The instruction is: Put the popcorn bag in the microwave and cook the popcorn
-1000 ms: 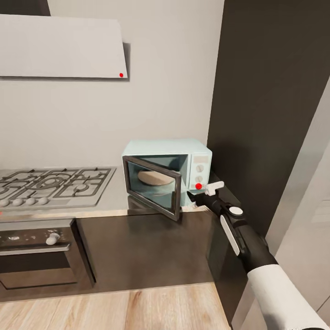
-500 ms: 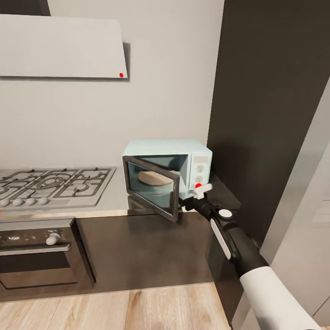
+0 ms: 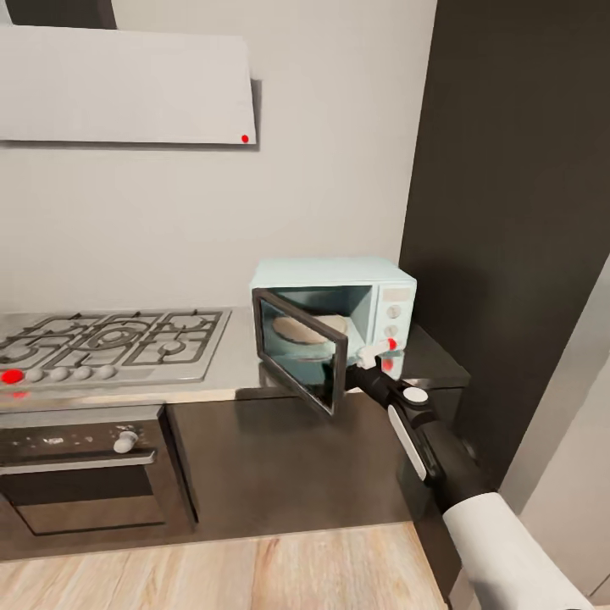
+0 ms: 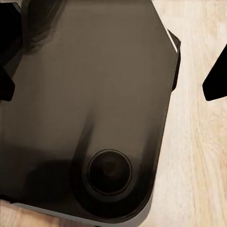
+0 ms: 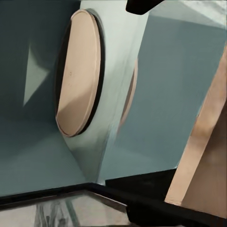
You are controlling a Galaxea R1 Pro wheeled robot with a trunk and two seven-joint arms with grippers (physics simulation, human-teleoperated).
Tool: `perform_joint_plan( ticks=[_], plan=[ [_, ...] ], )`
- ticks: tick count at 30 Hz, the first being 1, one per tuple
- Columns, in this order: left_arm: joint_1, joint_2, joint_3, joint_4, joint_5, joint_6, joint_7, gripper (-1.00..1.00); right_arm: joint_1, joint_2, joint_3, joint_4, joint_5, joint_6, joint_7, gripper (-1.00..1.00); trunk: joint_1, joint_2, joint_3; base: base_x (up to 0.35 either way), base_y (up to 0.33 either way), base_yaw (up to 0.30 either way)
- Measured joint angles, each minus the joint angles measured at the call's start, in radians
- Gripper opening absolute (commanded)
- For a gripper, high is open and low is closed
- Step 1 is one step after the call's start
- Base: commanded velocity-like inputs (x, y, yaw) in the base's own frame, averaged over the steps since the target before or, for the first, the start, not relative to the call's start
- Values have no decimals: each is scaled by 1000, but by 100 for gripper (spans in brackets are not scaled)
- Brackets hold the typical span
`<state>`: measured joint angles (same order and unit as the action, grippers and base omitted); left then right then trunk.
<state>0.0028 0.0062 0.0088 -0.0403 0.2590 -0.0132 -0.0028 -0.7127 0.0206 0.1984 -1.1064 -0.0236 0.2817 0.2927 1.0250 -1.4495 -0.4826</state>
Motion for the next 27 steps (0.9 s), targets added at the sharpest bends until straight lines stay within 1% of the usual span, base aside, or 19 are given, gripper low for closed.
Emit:
perform_joint_plan(
  ticks=[3, 8, 9, 10, 11, 12, 15, 27],
  plan=[
    [0, 0, 0, 0, 1, 0, 1, 100, 0, -11, -3, -1, -2, 0, 0, 100, 0, 0, 0, -45, 320, 0],
    [0, 0, 0, 0, 1, 0, 1, 100, 0, -17, -6, -7, -4, 0, 3, 100, 0, 0, 0, -187, 276, 0],
    [0, 0, 0, 0, 1, 0, 1, 100, 0, -19, -7, -8, -4, 0, 13, 100, 0, 0, 0, -223, 253, 0],
    [0, 0, 0, 0, 1, 0, 1, 100, 0, -24, -8, -9, -3, 0, 29, 100, 0, 0, 0, -226, 246, 0],
    [0, 0, 0, 0, 1, 0, 1, 100, 0, -37, -10, -10, -2, 0, 65, 100, 0, 0, 0, -228, 240, 0],
    [0, 0, 0, 0, 1, 0, 1, 100, 0, -57, -12, -11, -1, 0, 115, 100, 0, 0, 0, -229, 238, 0],
    [0, 0, 0, 0, 1, 0, 1, 100, 0, -77, -14, -11, -2, -1, 170, 100, 0, 0, 0, -229, 236, 0],
    [0, 0, 0, 0, 1, 0, 1, 100, 0, -76, -13, -7, 0, -1, 170, 100, 0, 0, 0, -229, 234, 0]
  ],
)
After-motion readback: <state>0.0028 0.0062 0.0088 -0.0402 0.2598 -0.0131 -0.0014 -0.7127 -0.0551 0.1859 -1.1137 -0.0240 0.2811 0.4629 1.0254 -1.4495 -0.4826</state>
